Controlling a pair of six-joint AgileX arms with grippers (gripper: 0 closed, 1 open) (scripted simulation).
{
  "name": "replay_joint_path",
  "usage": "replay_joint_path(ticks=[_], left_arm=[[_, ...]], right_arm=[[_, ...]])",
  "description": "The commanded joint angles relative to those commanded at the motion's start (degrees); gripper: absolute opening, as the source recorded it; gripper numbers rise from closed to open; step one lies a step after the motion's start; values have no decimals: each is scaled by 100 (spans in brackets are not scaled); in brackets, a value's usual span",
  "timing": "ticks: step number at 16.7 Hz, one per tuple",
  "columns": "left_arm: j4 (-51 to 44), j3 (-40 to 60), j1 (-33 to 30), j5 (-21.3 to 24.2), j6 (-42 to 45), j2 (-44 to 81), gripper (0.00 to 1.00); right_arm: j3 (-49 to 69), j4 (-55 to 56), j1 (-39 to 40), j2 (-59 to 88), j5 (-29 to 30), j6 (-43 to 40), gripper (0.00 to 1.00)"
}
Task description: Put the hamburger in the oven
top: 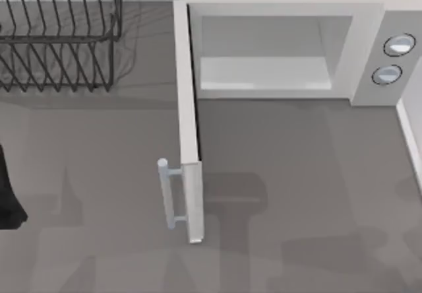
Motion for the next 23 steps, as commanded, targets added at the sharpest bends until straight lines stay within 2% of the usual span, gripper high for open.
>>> replay_joint_path(ticks=[4,11,16,23], left_arm=[[0,0,0,0,0,0,100],[0,0,0,0,0,0,100],[0,0,0,0,0,0,100],[0,0,0,0,0,0,100]], right_arm=[[-226,409,-5,223,0,17,100],[-1083,2211,3,1125,-2,37,100],[-1149,2330,4,1197,-2,39,100],[-1149,2330,4,1197,-2,39,47]])
